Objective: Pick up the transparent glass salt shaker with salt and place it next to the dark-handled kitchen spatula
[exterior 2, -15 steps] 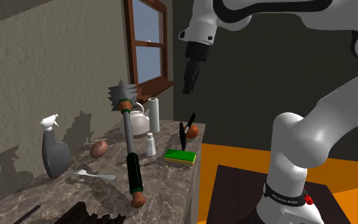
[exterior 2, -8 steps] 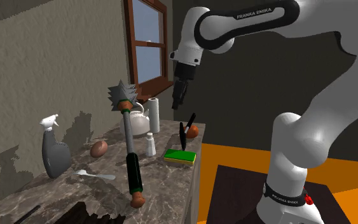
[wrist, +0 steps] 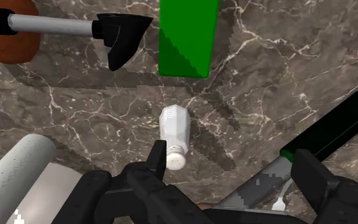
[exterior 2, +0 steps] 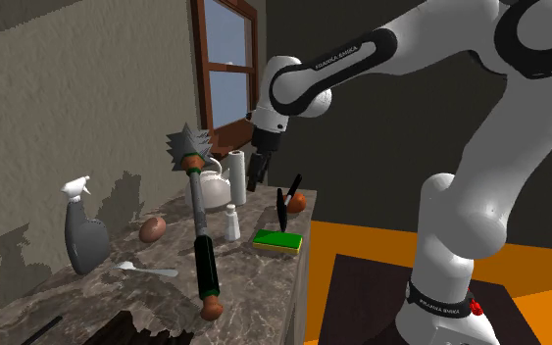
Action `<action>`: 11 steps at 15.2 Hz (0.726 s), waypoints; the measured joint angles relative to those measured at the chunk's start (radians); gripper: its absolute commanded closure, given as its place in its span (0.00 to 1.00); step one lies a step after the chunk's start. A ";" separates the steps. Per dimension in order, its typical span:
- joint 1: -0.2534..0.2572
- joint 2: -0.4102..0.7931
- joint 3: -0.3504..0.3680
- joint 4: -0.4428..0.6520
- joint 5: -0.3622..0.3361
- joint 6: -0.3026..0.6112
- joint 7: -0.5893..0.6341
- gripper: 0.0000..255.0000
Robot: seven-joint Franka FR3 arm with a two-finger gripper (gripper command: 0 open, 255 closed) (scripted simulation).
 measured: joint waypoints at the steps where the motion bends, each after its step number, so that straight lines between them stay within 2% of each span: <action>1: 0.004 0.037 -0.009 0.001 0.012 0.035 -0.018 0.00; 8: 0.027 0.297 -0.072 0.090 0.135 0.196 -0.175 0.00; 11: 0.031 0.357 -0.074 0.108 0.173 0.233 -0.209 0.00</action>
